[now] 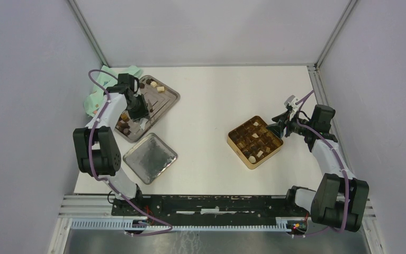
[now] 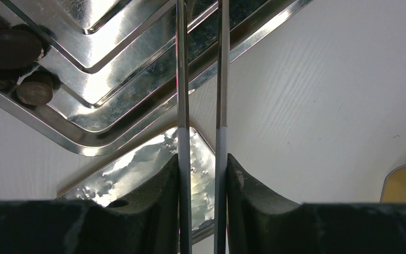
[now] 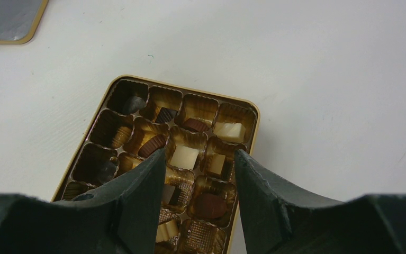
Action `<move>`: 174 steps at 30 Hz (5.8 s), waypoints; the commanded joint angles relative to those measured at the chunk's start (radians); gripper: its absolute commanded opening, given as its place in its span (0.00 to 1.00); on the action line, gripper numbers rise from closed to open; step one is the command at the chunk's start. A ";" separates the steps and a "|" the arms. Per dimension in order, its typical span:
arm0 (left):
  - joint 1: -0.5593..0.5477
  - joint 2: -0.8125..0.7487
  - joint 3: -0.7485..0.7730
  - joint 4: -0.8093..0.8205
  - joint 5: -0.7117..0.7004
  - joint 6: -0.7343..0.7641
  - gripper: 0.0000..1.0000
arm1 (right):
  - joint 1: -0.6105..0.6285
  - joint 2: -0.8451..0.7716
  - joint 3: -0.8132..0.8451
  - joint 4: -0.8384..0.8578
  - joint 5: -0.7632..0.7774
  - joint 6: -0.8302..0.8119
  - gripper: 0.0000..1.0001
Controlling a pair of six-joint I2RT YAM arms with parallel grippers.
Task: Pack the chocolate
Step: Pick up the fake chocolate from the plate, then place the fake chocolate in the packing box.
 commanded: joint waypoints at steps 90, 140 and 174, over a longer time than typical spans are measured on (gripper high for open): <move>-0.262 -0.803 -0.562 0.541 0.669 -0.191 0.02 | 0.232 0.007 0.136 -0.016 0.337 -0.213 0.00; -1.028 -0.333 -0.428 0.861 0.326 -0.298 0.02 | 0.063 0.091 0.014 0.164 0.286 0.263 0.64; -1.122 -0.008 -0.108 0.548 0.108 -0.138 0.44 | -0.103 0.127 0.028 0.070 0.105 0.209 0.64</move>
